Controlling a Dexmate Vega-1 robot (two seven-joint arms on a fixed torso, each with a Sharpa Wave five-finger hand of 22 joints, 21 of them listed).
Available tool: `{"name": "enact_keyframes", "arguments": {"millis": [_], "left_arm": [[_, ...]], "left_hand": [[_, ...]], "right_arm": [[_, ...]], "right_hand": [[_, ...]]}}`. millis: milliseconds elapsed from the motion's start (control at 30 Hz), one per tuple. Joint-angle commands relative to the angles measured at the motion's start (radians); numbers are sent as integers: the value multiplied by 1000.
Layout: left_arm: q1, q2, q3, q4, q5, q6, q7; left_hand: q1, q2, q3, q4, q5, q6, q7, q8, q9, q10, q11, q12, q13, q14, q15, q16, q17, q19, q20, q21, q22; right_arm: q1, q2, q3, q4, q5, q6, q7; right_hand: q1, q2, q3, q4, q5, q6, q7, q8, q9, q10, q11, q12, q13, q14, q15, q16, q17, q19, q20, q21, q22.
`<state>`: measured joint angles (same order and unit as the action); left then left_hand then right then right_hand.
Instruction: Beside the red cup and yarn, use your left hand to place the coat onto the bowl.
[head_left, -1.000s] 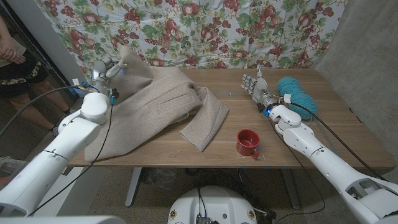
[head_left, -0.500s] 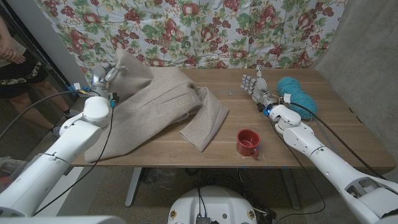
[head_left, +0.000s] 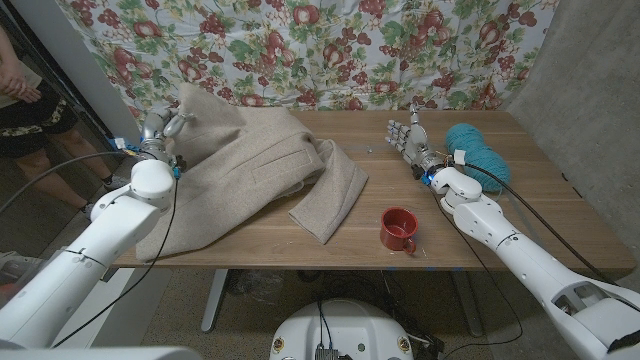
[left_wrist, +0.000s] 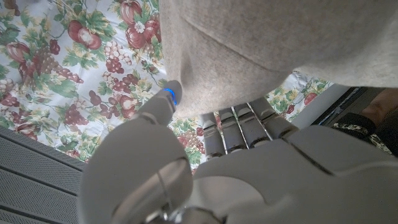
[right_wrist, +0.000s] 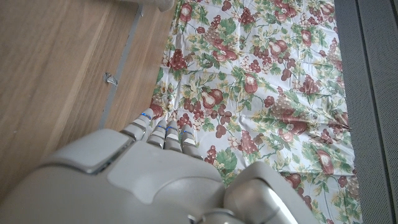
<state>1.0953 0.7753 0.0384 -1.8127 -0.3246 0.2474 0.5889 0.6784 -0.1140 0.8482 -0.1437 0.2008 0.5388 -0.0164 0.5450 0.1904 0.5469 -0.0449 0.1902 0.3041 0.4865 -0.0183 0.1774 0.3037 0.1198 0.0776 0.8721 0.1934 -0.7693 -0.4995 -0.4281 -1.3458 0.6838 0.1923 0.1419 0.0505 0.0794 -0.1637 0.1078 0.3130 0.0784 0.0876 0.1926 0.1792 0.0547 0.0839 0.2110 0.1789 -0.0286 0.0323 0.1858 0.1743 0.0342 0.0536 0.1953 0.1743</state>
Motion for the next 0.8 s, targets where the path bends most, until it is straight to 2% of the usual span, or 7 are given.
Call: {"name": "enact_keyframes", "arguments": {"millis": [33, 167, 233, 533, 667, 767, 800], "left_arm": [[19, 50, -7, 2, -22, -21, -85], [20, 62, 0, 1, -13, -54, -106], [20, 63, 3, 0, -12, -56, -109], [19, 71, 20, 24, -43, -37, -151], [29, 74, 16, 37, -49, -73, -165], [38, 78, 9, 30, -45, -96, -163], [43, 83, 4, 8, -44, -66, -147]], "left_hand": [[-29, -26, -9, -13, 1, -85, -26, -72, 1, -82, 11, -7, -38, -78, 32, -3, -61, -47, 33, -30, -7], [-66, -45, -32, -10, -18, -143, -67, -126, 0, -139, 3, -7, -67, -147, 48, -1, -101, -46, 30, -58, -18], [-76, -49, -38, -10, -23, -158, -74, -139, -1, -151, 1, -7, -72, -156, 49, 0, -106, -45, 30, -65, -20], [-98, -52, -50, -7, -26, -191, -69, -166, -1, -166, 8, -3, -83, -169, 56, 6, -114, -51, 31, -84, -22], [-107, -53, -55, -6, -27, -209, -62, -180, -1, -164, 13, 1, -87, -168, 57, 9, -117, -62, 29, -96, -22], [-124, -56, -65, -5, -27, -248, -74, -205, -1, -167, 17, 3, -93, -171, 56, 11, -119, -61, 23, -108, -23], [-128, -56, -67, -4, -27, -252, -76, -208, -1, -170, 18, 3, -94, -176, 59, 9, -119, -60, 22, -110, -24]], "right_arm": [[4, 1, -4, -5, -5, -7, -5], [1, 1, -3, -7, -2, -7, -4], [-1, 0, -2, -8, -3, -4, -4], [-11, -7, 1, -21, -1, -8, -9], [-10, -10, 0, -26, -2, -13, -9], [-9, -10, -2, -27, -2, -14, -8], [-9, -9, -2, -28, -3, -14, -8]], "right_hand": [[2, 21, 5, 2, -3, 0, 4, -3, 5, 5, 2, -1, 6, 5, 0, -3, 4, 3, 3, 0, 4], [2, 21, 5, 2, -3, 0, 4, -3, 5, 5, 4, -1, 6, 5, 0, -2, 4, 3, 3, 0, 4], [2, 21, 5, 2, -3, 1, 5, -2, 5, 4, 3, -1, 6, 5, -1, -2, 4, 3, 3, 0, 4], [1, 21, 6, 2, -4, 1, 4, -2, 5, 5, 4, -1, 6, 5, 0, -2, 4, 4, 3, 0, 4], [1, 21, 7, 2, -4, 1, 4, -2, 5, 5, 4, 0, 6, 5, 0, -2, 4, 4, 3, 0, 4], [2, 21, 7, 2, -4, 1, 4, -2, 5, 5, 1, 0, 6, 5, 0, -3, 4, 4, 3, 0, 4], [2, 21, 7, 2, -4, 0, 4, -3, 5, 5, 2, 0, 6, 5, 0, -3, 4, 3, 3, 0, 4]]}}
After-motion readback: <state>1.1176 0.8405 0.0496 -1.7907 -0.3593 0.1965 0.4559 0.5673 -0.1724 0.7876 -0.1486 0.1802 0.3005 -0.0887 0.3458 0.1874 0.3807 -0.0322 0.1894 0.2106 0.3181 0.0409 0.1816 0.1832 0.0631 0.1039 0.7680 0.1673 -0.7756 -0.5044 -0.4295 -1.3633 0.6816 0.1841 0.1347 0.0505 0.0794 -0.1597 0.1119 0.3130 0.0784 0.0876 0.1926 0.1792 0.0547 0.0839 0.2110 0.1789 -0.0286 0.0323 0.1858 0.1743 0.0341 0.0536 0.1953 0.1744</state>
